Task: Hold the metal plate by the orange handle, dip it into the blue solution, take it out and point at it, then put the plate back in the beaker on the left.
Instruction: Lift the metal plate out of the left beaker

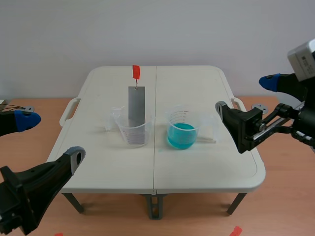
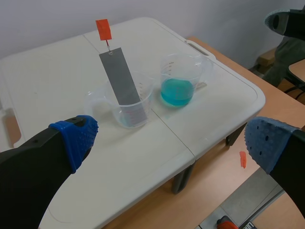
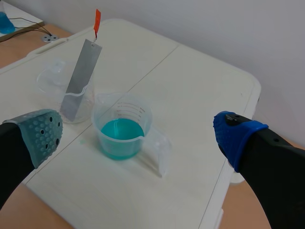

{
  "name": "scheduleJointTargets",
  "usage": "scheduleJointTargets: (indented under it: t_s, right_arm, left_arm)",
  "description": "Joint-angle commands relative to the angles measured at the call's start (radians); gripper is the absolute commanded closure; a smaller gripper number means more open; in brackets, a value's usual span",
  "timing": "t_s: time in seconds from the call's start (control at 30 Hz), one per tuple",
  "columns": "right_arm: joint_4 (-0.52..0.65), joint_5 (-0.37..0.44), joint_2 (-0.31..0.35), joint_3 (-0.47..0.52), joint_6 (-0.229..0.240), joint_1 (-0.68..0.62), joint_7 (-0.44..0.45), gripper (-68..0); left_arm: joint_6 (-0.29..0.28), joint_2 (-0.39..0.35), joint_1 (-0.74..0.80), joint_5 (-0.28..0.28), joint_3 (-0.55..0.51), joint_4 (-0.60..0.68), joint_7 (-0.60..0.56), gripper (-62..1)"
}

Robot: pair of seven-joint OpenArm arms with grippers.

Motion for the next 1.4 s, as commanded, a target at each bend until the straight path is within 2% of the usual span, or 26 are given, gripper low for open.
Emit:
scheduleJointTargets:
  t_s: [0.0, 0.13, 0.27, 0.3, 0.4, 0.43, 0.53, 0.77, 1.03, 1.2, 1.37]
  right_arm:
    - [-0.014, 0.008, -0.001, -0.014, 0.001, 0.037, 0.011, -66.3]
    - [-0.064, 0.008, -0.013, -0.062, 0.005, 0.108, 0.011, -66.3]
    - [-0.122, 0.008, -0.061, -0.092, 0.018, 0.179, 0.011, -66.3]
    - [-0.137, 0.008, -0.074, -0.097, 0.032, 0.196, 0.011, -66.3]
    - [-0.179, 0.007, -0.106, -0.118, 0.062, 0.244, 0.011, -66.3]
    - [-0.192, 0.007, -0.115, -0.129, 0.064, 0.26, 0.011, -66.3]
    - [-0.229, 0.007, -0.134, -0.161, 0.08, 0.308, 0.011, -66.3]
    - [-0.327, 0.007, -0.176, -0.231, 0.083, 0.43, -0.001, -66.3]
    - [-0.479, 0.007, -0.237, -0.3, 0.1, 0.578, -0.001, -66.3]
    - [-0.577, 0.007, -0.272, -0.343, 0.103, 0.665, -0.006, -66.3]
    - [-0.689, 0.007, -0.321, -0.372, 0.111, 0.759, -0.016, -66.3]
  left_arm:
    - [0.006, 0.0, 0.0, -0.009, -0.001, 0.011, -0.015, -62.3]
    - [0.006, 0.0, 0.0, -0.009, -0.001, 0.011, -0.015, -62.3]
    - [0.006, 0.0, 0.0, -0.009, -0.001, 0.011, -0.014, -62.3]
    - [0.006, 0.0, 0.0, -0.008, -0.001, 0.011, -0.014, -54.4]
    - [0.006, 0.0, 0.0, -0.003, -0.001, 0.011, -0.014, -13.5]
    - [0.006, 0.0, 0.0, 0.006, -0.001, 0.011, -0.014, -2.9]
    - [0.006, 0.0, 0.004, 0.047, -0.001, 0.011, 0.01, -1.6]
    - [0.006, 0.0, 0.122, 0.048, -0.001, -0.018, 0.131, -1.6]
    - [0.005, 0.0, 0.239, 0.049, 0.008, -0.203, 0.135, -1.6]
    - [0.003, 0.0, 0.229, 0.102, 0.049, -0.351, 0.116, -1.6]
    - [0.001, 0.0, 0.224, 0.179, 0.106, -0.463, 0.054, -1.6]
